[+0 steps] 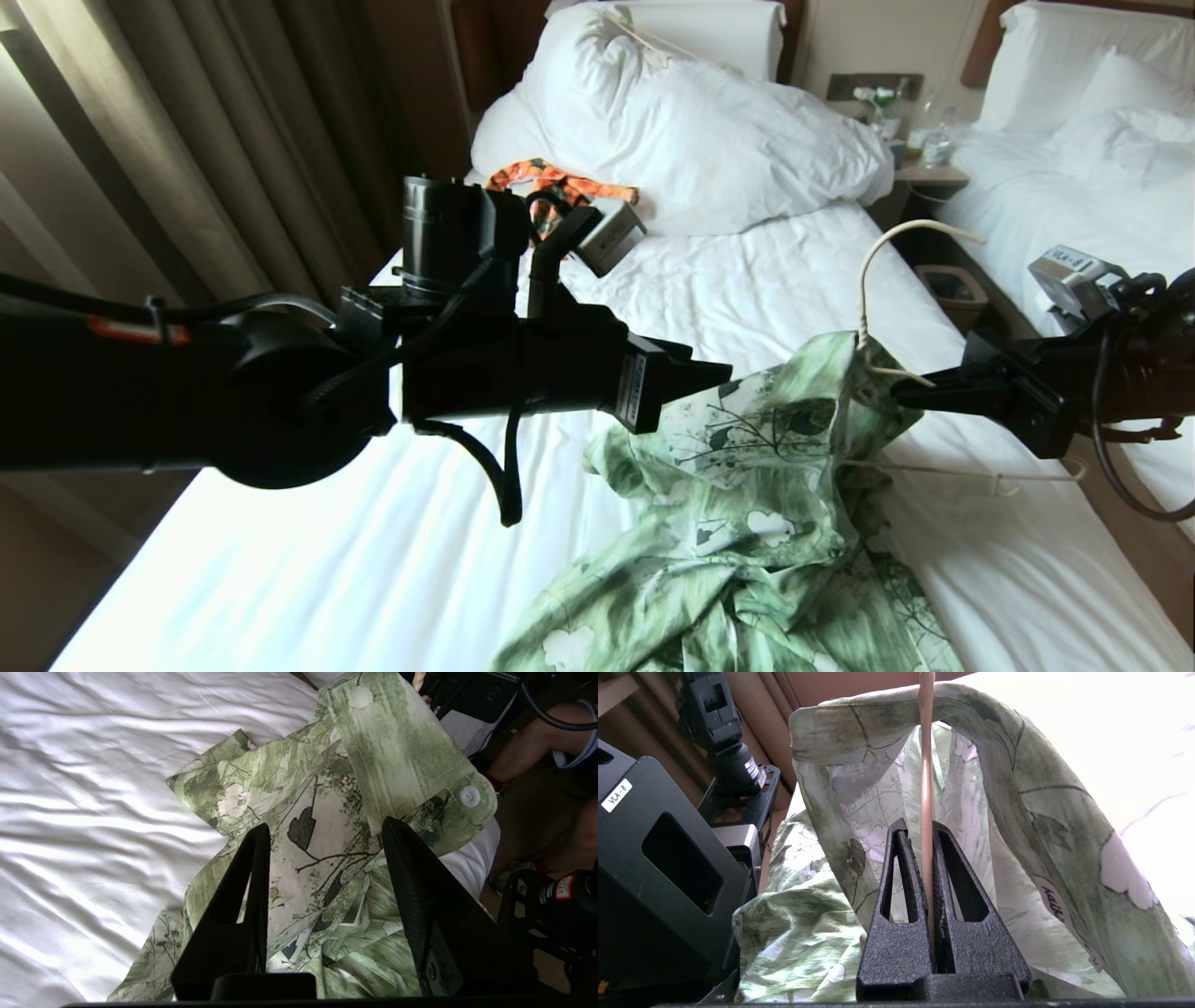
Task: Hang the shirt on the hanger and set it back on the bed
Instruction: Hook the other side of the shirt onto the hanger
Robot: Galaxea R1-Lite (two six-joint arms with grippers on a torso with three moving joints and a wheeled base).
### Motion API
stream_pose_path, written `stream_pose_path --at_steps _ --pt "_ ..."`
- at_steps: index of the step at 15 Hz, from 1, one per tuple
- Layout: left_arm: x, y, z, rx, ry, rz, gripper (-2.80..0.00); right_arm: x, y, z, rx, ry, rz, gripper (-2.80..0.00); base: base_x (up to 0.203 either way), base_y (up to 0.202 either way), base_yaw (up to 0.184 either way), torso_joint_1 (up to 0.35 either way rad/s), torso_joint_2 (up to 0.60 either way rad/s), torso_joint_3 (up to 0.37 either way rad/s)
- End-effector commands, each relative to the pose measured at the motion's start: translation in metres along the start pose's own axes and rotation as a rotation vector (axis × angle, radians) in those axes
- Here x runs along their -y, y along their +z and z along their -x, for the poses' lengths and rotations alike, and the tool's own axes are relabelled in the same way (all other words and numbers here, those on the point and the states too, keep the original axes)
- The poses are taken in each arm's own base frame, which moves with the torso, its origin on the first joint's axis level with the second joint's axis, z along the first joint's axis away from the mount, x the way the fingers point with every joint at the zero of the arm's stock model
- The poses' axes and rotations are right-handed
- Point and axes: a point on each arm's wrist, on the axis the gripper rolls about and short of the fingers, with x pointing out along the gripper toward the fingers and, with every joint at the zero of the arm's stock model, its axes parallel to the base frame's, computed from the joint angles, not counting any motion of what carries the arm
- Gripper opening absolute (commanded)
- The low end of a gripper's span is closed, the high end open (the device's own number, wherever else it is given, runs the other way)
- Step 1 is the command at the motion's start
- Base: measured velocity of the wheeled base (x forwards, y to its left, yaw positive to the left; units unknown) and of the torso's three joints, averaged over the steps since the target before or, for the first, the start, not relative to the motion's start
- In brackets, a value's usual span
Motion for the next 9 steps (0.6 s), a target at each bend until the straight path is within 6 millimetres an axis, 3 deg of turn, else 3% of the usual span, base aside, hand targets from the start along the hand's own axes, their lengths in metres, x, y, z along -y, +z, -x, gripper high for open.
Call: stream_pose_path --at_steps 1,9 --pt "-0.015 -0.019 -0.029 -0.035 -0.008 0.010 0.00 0.000 -0.001 0.001 0.010 0.004 -0.002 -2.80 0.000 0.000 0.000 0.000 0.00 0.000" --pt "-0.008 -0.010 -0.069 0.037 -0.058 -0.049 0.00 0.000 -0.001 0.003 0.018 -0.001 0.011 -2.80 0.000 0.000 0.000 0.000 0.00 0.000"
